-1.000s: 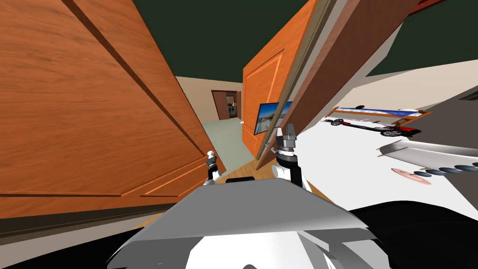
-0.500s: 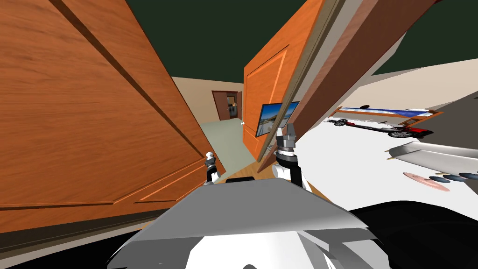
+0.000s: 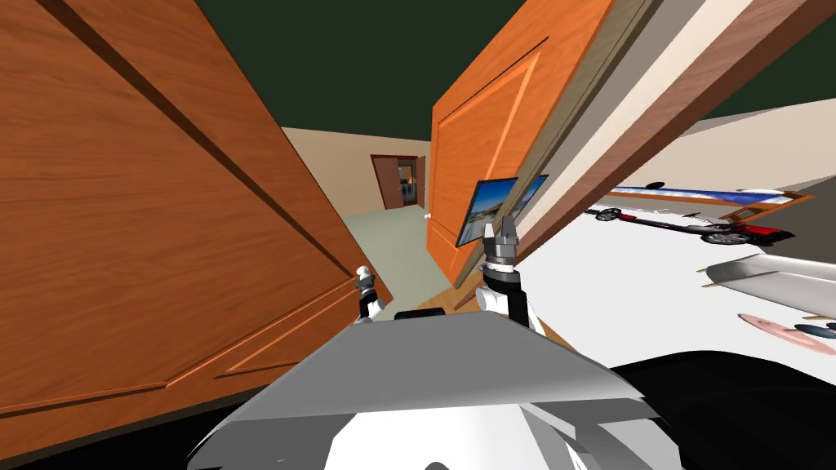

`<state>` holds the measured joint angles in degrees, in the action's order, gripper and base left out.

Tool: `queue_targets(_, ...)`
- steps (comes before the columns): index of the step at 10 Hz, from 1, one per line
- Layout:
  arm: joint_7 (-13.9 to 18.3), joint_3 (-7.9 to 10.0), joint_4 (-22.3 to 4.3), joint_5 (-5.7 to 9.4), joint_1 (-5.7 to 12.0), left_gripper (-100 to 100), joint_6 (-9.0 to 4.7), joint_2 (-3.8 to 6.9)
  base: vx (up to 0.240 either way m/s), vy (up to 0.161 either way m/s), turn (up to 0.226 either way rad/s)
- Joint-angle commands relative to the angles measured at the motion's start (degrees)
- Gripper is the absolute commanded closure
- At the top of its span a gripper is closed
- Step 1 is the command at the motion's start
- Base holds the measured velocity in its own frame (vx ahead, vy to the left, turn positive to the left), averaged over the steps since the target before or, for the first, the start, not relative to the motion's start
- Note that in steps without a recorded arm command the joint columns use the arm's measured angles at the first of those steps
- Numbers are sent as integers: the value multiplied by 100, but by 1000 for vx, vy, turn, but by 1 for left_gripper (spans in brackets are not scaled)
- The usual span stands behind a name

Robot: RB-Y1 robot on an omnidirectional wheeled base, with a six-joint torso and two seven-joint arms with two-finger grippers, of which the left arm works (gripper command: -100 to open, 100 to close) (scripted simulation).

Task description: Push the door open

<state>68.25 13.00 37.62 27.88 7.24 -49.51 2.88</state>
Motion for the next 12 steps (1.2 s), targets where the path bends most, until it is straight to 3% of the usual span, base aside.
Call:
queue_targets(1, -82, 37, 158, 127, -109, 100, -54, 81, 175, 44, 39)
queue_targets(4, -278, -13, 392, 423, -295, 100, -116, 97, 184, 63, 64)
queue_targets(6, -312, -21, 433, 474, -328, 100, -127, 96, 120, 29, 37)
queue_targets(7, -416, -48, 557, 630, -426, 100, -160, 81, 157, 27, 61)
queue_targets(10, -520, -74, 681, 787, -525, 100, -194, 52, 143, 43, 49)
queue_targets(12, -656, -108, 844, 991, -654, 100, -237, -5, 152, 39, 85)
